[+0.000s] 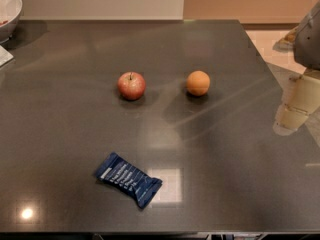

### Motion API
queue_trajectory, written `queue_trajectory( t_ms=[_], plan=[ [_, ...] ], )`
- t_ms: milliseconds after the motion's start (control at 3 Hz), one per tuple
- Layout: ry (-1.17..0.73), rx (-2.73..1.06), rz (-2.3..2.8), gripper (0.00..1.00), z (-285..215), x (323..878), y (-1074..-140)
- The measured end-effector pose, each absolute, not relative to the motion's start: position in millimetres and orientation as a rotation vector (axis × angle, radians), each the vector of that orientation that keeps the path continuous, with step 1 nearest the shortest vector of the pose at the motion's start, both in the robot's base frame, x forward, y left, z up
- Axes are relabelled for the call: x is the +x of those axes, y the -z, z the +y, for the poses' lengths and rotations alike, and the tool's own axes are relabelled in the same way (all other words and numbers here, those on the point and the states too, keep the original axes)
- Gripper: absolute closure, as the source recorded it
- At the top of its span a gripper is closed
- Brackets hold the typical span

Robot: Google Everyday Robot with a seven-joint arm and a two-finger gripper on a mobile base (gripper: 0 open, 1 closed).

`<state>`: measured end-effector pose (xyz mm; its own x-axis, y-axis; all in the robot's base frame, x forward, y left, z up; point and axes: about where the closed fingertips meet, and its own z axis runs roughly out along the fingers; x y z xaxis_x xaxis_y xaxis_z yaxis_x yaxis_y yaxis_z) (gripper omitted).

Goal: Move orange near rxbar blueberry

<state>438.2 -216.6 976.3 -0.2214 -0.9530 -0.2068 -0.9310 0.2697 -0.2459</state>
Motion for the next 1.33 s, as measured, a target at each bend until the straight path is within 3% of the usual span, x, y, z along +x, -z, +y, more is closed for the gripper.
queue_trajectory(
  t_ms=[667,1333],
  plan=[
    [0.088,-1.715,2.230,0.00,-212.5,447.8,-974.4],
    [-0.028,-1.635,2.220,0.00,-169.9,550.0,-949.9]
  ],
)
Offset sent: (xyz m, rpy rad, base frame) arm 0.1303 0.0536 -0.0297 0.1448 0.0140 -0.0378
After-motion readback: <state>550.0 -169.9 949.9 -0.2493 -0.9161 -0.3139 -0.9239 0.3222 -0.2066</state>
